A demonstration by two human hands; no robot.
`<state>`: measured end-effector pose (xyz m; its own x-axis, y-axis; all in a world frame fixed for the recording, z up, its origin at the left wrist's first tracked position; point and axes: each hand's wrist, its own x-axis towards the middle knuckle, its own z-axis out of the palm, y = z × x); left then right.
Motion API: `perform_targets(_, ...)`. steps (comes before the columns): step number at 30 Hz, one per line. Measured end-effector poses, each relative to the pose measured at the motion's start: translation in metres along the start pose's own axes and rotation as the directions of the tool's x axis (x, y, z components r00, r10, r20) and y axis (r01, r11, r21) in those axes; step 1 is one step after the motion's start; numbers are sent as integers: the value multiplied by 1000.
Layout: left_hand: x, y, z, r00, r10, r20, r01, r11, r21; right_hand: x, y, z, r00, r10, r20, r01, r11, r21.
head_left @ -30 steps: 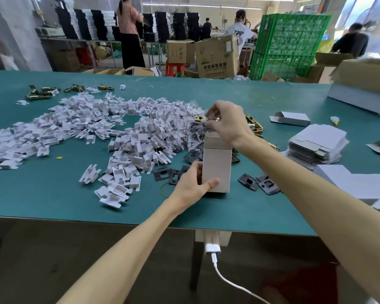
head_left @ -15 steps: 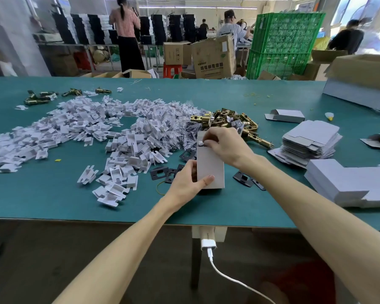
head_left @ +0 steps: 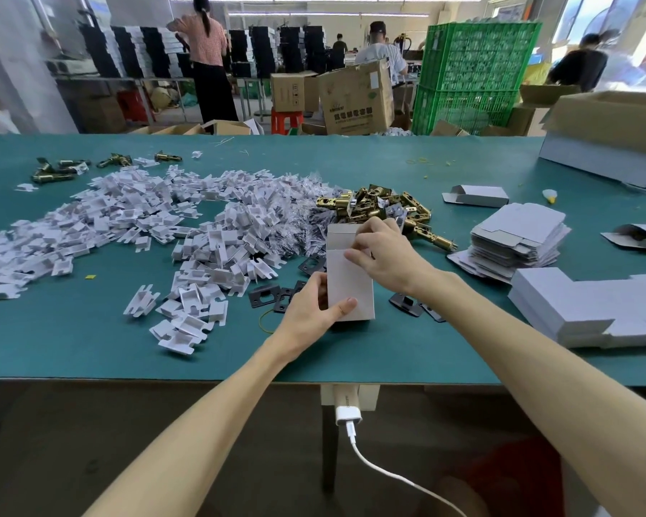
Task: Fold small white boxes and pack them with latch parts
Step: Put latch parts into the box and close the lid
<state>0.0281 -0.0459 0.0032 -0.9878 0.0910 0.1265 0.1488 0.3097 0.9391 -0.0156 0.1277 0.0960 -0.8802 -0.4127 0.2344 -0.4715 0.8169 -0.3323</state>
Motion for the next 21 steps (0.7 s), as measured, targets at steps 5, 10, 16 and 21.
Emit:
perform_targets(5,-1,0,-1,1000,18,-5,-18,1000,-10,-14,7,16,971,140,-194,-44,902,430)
perform_targets(10,1,1,1,999,2,-37,-5,996,-91,-40,15,42,964,248,-94,-97,660,745)
perform_targets(16,1,9,-1,997,2,-76,-19,975,-222,-52,11,63,943,323,-85,-88,485,870)
perform_targets(21,-1,10,-2,998,-4,-57,-11,965,-264,-58,8,77,927,372,-54,-91,361,928)
